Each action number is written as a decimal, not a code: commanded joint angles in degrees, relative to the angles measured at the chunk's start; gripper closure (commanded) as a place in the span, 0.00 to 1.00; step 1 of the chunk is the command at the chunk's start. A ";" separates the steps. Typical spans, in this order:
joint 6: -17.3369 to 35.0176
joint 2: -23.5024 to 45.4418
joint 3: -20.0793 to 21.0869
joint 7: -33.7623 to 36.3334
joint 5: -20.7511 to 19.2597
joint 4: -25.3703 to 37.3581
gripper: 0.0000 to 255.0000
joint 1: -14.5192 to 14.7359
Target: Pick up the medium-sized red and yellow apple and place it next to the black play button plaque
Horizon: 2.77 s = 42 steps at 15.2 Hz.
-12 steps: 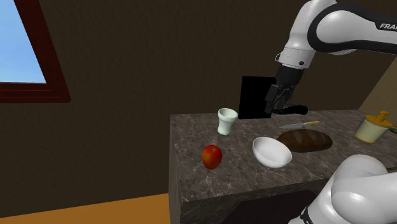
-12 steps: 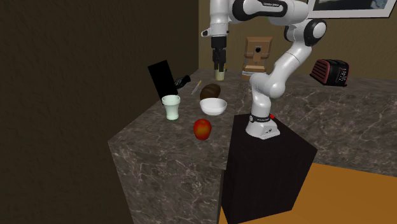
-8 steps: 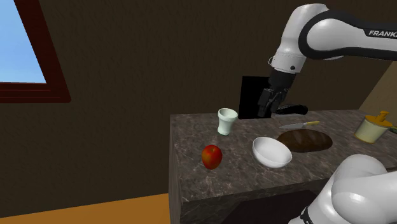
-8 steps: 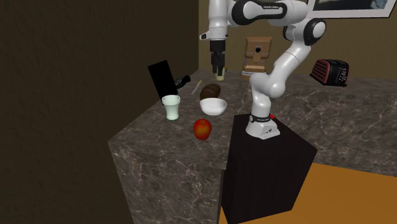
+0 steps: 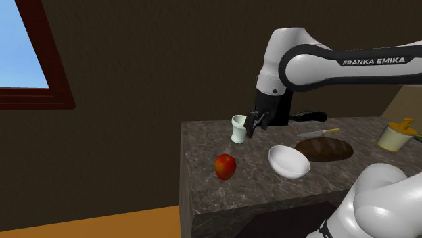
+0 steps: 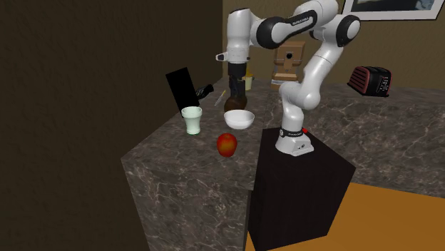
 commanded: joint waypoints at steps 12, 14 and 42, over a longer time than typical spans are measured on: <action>17.06 17.16 9.46 9.30 -3.85 0.70 0.00 1.13; 18.72 17.91 9.57 9.46 -4.05 -0.24 0.00 1.05; 12.62 15.50 8.97 8.61 -3.55 3.54 1.00 1.13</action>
